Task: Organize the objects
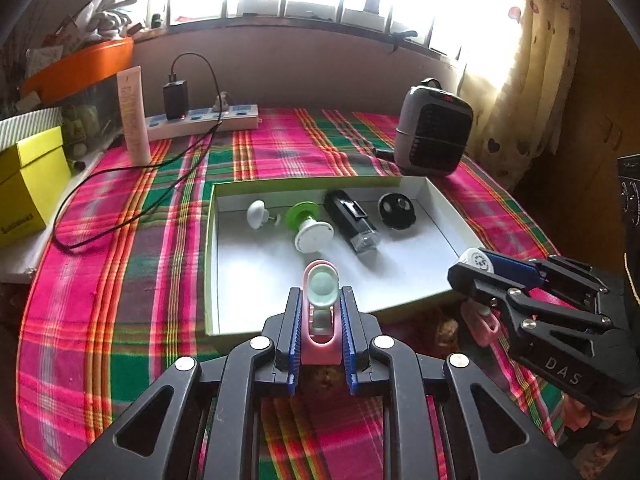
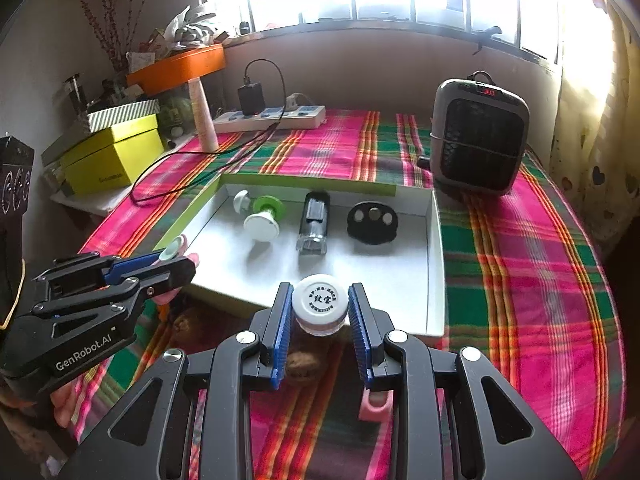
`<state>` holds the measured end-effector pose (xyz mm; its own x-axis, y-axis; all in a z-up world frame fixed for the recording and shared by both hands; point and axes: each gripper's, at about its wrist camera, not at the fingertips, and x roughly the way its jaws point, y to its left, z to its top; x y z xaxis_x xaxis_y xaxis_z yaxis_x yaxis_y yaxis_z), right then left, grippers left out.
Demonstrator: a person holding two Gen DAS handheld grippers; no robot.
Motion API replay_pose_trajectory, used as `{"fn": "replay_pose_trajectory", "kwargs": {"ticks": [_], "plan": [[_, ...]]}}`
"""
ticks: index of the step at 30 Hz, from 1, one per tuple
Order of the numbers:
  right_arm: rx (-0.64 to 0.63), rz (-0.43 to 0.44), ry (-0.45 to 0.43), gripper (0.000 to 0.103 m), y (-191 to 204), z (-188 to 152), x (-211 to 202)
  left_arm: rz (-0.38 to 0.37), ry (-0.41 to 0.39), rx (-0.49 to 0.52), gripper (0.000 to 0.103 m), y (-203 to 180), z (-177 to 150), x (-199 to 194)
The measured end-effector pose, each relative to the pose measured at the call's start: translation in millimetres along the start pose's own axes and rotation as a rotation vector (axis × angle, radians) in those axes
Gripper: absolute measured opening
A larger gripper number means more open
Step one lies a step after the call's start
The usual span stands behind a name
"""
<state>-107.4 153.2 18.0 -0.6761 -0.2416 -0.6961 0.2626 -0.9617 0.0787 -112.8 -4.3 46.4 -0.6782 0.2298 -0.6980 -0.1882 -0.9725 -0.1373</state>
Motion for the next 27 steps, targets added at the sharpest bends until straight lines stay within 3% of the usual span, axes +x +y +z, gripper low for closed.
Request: {"fn": "replay_pose_trajectory", "kwargs": {"ticks": [27], "plan": [[0.017,-0.019,0.079,0.029,-26.2,33.3,59.5,0.037,0.046,-0.039,0.016,21.0,33.1,51.0]]}}
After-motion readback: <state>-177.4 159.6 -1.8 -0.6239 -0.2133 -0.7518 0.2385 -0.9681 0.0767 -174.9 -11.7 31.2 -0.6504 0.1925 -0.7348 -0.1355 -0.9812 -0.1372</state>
